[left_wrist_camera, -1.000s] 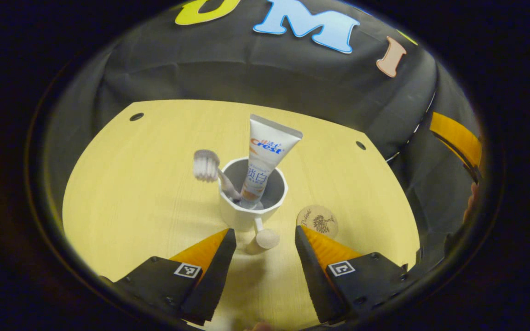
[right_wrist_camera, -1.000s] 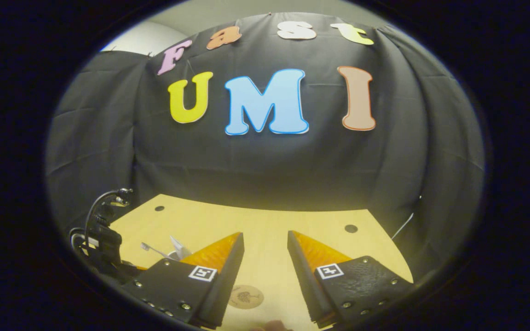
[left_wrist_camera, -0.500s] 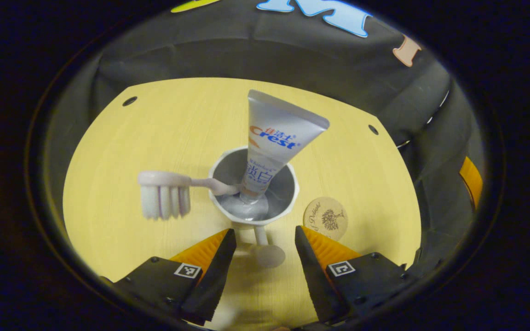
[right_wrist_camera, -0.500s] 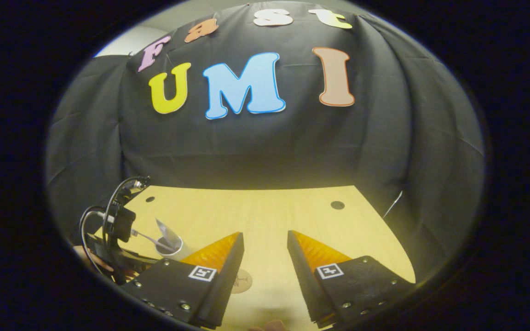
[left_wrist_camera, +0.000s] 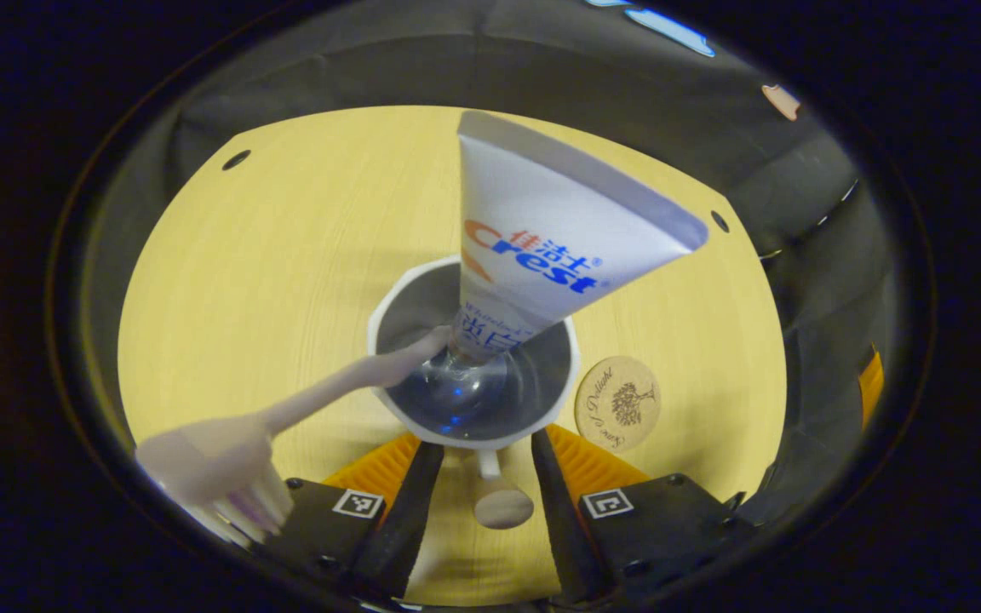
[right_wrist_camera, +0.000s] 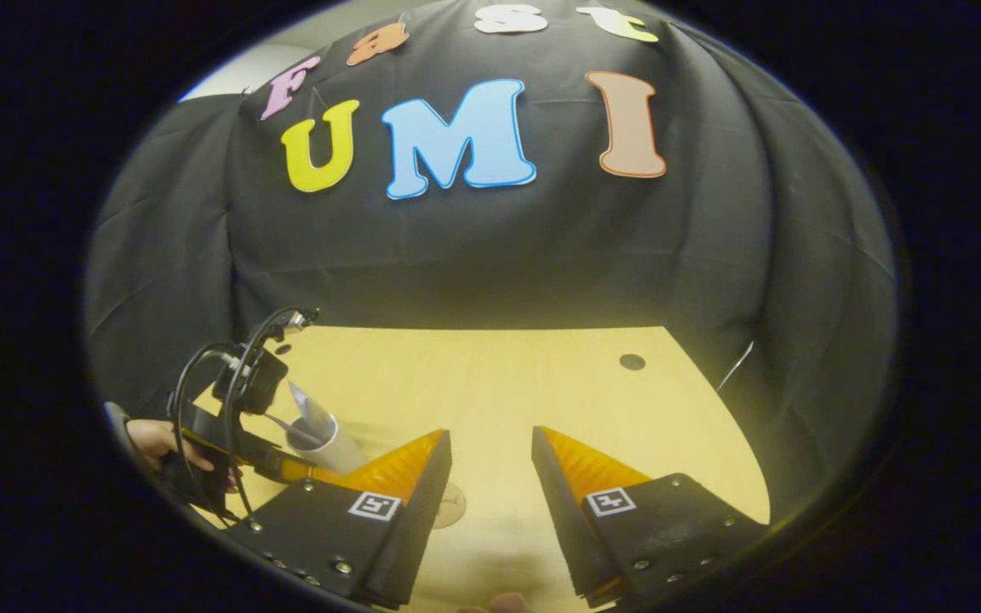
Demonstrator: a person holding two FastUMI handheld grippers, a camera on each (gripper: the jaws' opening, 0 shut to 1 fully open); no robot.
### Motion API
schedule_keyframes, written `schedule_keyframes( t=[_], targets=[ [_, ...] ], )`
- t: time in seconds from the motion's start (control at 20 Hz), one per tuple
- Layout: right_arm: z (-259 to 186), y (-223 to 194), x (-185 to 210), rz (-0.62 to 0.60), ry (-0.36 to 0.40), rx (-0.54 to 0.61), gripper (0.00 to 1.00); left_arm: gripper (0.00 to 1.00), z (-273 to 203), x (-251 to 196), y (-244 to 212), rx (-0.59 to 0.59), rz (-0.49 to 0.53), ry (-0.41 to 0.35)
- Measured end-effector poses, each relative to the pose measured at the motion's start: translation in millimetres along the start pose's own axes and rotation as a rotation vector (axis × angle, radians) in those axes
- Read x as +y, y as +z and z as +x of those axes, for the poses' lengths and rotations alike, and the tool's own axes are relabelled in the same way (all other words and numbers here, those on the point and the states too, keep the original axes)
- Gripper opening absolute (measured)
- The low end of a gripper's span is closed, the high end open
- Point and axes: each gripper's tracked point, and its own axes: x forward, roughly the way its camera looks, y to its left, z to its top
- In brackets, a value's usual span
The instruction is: Put the toothbrush and toothpaste on the desktop into the cup, then pick up the cup and place it on the coaster on the desktop.
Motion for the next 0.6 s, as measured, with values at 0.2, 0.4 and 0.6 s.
schedule_keyframes(
  t=[0.2,0.4,0.6],
  targets=[
    [2.5,-3.8,-3.6,0.009,-0.001,0.018,0.63,0.52,3.6,6.6,-1.9,0.021,-0.016,0.022],
    [3.5,-8.4,-6.7,0.04,-0.005,0.04,0.63,0.46,0.7,5.1,-4.2,0.046,0.024,0.053],
    [2.1,-10.7,-9.2,0.055,-0.013,0.047,0.63,0.36,2.3,7.9,0.8,0.03,0.072,0.092]
  ],
)
